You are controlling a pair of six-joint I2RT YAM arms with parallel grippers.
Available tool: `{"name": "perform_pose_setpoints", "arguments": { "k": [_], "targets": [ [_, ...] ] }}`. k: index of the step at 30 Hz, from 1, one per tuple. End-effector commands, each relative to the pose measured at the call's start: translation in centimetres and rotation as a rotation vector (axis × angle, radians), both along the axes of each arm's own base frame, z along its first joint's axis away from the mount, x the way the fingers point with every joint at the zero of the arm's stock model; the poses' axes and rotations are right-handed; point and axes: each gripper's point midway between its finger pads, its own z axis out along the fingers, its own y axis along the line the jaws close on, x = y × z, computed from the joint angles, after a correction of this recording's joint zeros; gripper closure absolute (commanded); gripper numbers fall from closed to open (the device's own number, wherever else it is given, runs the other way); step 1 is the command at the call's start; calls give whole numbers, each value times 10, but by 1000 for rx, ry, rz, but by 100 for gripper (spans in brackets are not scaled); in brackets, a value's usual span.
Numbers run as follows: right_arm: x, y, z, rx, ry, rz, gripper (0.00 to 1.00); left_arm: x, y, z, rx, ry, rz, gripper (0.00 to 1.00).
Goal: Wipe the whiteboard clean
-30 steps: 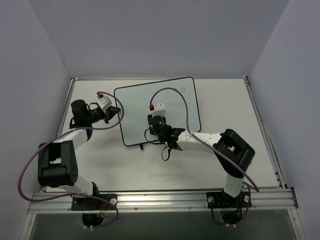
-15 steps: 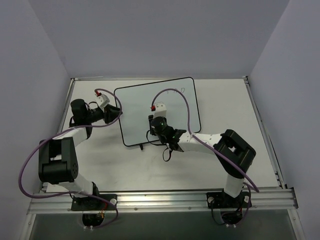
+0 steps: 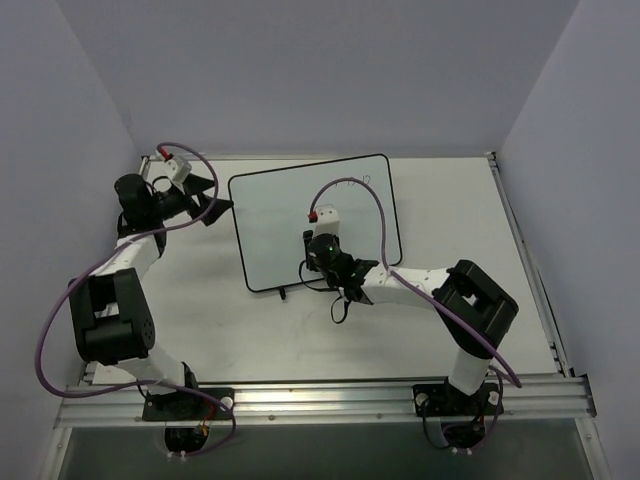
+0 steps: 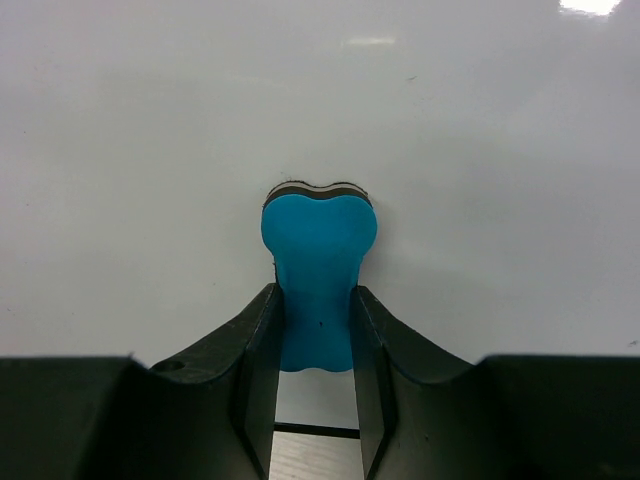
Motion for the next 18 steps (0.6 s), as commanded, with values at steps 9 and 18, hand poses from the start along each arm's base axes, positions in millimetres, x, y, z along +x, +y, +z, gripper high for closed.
{"name": "perform_pose_setpoints", "arguments": {
  "k": [9, 18],
  "targets": [
    [2, -41, -14, -119, 23, -86, 100, 15, 15, 12, -342, 116, -171, 6],
    [4, -41, -16, -124, 26, -87, 100, 20, 12, 11, -371, 150, -171, 6]
  ]
}}
